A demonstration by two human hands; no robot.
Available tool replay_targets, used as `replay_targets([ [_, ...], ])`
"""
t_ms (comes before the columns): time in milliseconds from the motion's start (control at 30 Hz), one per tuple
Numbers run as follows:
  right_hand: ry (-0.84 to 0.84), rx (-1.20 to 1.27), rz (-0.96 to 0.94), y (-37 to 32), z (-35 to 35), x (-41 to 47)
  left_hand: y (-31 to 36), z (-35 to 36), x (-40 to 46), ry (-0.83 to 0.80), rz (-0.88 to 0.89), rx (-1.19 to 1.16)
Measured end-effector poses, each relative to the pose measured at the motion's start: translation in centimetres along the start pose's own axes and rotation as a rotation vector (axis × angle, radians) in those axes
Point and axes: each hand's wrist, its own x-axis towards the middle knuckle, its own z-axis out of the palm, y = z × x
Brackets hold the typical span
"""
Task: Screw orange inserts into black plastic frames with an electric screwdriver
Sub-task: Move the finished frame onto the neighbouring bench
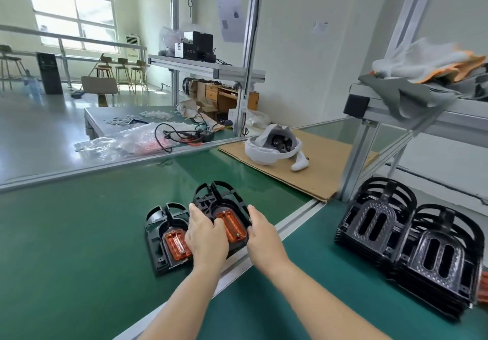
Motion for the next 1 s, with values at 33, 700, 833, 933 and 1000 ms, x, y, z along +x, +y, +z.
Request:
replay_targets([
  [33, -0.003, -0.004, 0.001, 0.1, 0.1, 0.6, 0.0, 0.1, 0.6, 0.010, 0.000, 0.102],
  [700, -0.058, -0.160, 0.071, 2.2, 3.4, 4.9, -3.0, 1.9, 3.8, 0.023, 0.032, 0.649],
  [833, -0.057, -0.208, 0.090, 2.2, 3.8, 5.0, -3.2, 2.1, 3.8, 0.040, 0.045, 0.687],
  [933, -0.087, -0.186, 0.094, 2.2, 3.3, 4.7, -3.2, 2.0, 3.8, 0.039, 0.053, 0.678],
  [1000, -0.084, -0.187, 0.083, 2.1, 2.8, 4.4, -2.9, 1.9, 3.7, 0.044, 0.059, 0.670],
])
